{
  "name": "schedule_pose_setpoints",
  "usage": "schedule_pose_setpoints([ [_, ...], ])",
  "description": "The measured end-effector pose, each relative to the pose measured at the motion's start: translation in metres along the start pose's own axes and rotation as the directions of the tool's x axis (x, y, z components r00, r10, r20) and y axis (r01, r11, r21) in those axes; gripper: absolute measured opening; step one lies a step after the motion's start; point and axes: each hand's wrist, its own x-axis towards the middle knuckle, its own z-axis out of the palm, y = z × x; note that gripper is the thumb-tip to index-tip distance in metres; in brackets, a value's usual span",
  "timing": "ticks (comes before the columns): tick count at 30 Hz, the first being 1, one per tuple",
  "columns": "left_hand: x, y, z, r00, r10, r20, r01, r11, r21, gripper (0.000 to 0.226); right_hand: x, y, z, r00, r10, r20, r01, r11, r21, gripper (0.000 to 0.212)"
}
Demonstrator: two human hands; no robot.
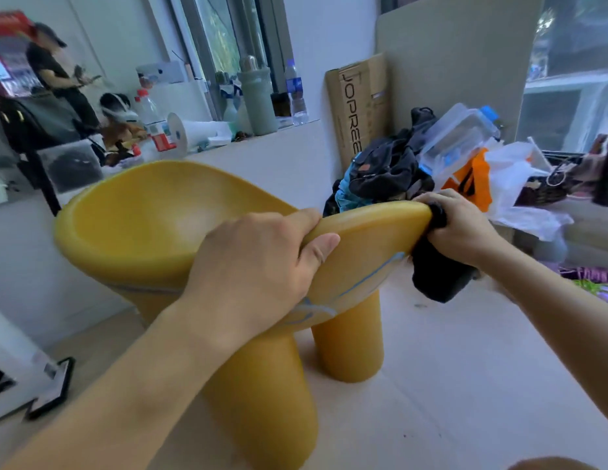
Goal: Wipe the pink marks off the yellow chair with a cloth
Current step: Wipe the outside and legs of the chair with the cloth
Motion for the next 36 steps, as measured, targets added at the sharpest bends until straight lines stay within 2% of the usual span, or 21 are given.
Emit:
schedule_pose_setpoints([
  [4, 0.012, 0.022, -0.006, 0.989, -0.113, 0.095, 0.094, 0.978, 0.187, 0.052, 0.042, 0.003, 0.012, 0.997, -0.02, 0.073, 0.015, 0.997, 0.076, 0.058],
  [8, 0.018, 0.029, -0.013, 0.959, -0.254, 0.124, 0.214, 0.939, 0.268, 0.055, 0.07, 0.002, 0.046, 0.999, -0.031, 0.026, 0.023, 0.965, 0.261, 0.067],
  [10, 0.028, 0.031, -0.009, 0.952, -0.285, 0.11, 0.241, 0.922, 0.303, 0.053, 0.079, 0.0, 0.065, 0.997, 0.069, -0.021, -0.053, 0.902, 0.428, 0.076],
  [11, 0.036, 0.034, -0.004, 0.954, -0.282, 0.104, 0.236, 0.917, 0.321, 0.051, 0.081, 0.001, 0.075, 0.985, 0.169, -0.047, -0.117, 0.832, 0.542, 0.078],
  [12, 0.044, 0.036, 0.002, 0.955, -0.277, 0.108, 0.226, 0.913, 0.341, 0.049, 0.081, 0.004, 0.084, 0.954, 0.294, -0.055, -0.182, 0.717, 0.672, 0.075],
  [13, 0.054, 0.038, 0.007, 0.954, -0.275, 0.119, 0.216, 0.907, 0.361, 0.046, 0.078, 0.008, 0.094, 0.907, 0.421, -0.019, -0.236, 0.545, 0.804, 0.066],
  [15, 0.075, 0.043, 0.019, 0.948, -0.277, 0.158, 0.197, 0.898, 0.393, 0.036, 0.065, 0.018, 0.114, 0.827, 0.531, 0.185, -0.26, 0.069, 0.963, 0.037],
  [16, 0.086, 0.047, 0.025, 0.945, -0.274, 0.178, 0.181, 0.893, 0.411, 0.032, 0.055, 0.021, 0.125, 0.815, 0.469, 0.34, -0.276, -0.202, 0.94, 0.026],
  [17, 0.098, 0.052, 0.03, 0.945, -0.262, 0.194, 0.156, 0.887, 0.435, 0.029, 0.046, 0.02, 0.135, 0.812, 0.35, 0.467, -0.313, -0.414, 0.855, 0.027],
  [18, 0.11, 0.058, 0.036, 0.947, -0.243, 0.212, 0.122, 0.878, 0.463, 0.025, 0.038, 0.021, 0.146, 0.792, 0.257, 0.553, -0.365, -0.527, 0.768, 0.033],
  [19, 0.122, 0.064, 0.042, 0.945, -0.226, 0.235, 0.087, 0.87, 0.485, 0.019, 0.032, 0.02, 0.154, 0.775, 0.2, 0.6, -0.407, -0.568, 0.715, 0.038],
  [22, 0.159, 0.079, 0.065, 0.933, -0.182, 0.312, -0.011, 0.85, 0.527, 0.012, 0.039, 0.022, 0.18, 0.721, 0.222, 0.656, -0.486, -0.513, 0.707, 0.035],
  [24, 0.179, 0.078, 0.083, 0.919, -0.146, 0.365, -0.083, 0.837, 0.542, 0.022, 0.046, 0.019, 0.191, 0.695, 0.382, 0.609, -0.445, -0.436, 0.782, 0.045],
  [26, 0.198, 0.079, 0.102, 0.892, -0.132, 0.433, -0.146, 0.822, 0.551, 0.029, 0.049, 0.016, 0.196, 0.665, 0.544, 0.511, -0.352, -0.375, 0.857, 0.027],
  [27, 0.206, 0.079, 0.109, 0.874, -0.133, 0.468, -0.168, 0.82, 0.548, 0.031, 0.048, 0.014, 0.198, 0.636, 0.587, 0.501, -0.337, -0.373, 0.865, 0.02],
  [29, 0.221, 0.078, 0.117, 0.837, -0.142, 0.529, -0.196, 0.824, 0.532, 0.03, 0.054, 0.016, 0.196, 0.591, 0.632, 0.502, -0.288, -0.415, 0.863, 0.021],
  [30, 0.229, 0.077, 0.118, 0.819, -0.149, 0.554, -0.201, 0.83, 0.521, 0.027, 0.061, 0.018, 0.186, 0.617, 0.604, 0.504, -0.245, -0.461, 0.853, 0.014],
  [31, 0.234, 0.077, 0.118, 0.802, -0.158, 0.576, -0.2, 0.838, 0.507, 0.023, 0.068, 0.02, 0.176, 0.679, 0.537, 0.501, -0.222, -0.501, 0.837, 0.016],
  [33, 0.244, 0.077, 0.114, 0.773, -0.176, 0.61, -0.184, 0.858, 0.48, 0.022, 0.082, 0.026, 0.158, 0.843, 0.35, 0.408, -0.198, -0.504, 0.841, 0.038],
  [34, 0.246, 0.078, 0.11, 0.763, -0.19, 0.618, -0.17, 0.864, 0.474, 0.026, 0.085, 0.026, 0.153, 0.895, 0.297, 0.333, -0.189, -0.424, 0.886, 0.038],
  [36, 0.247, 0.08, 0.106, 0.765, -0.195, 0.614, -0.17, 0.859, 0.484, 0.031, 0.09, 0.026, 0.158, 0.947, 0.253, 0.198, -0.157, -0.173, 0.972, 0.024],
])
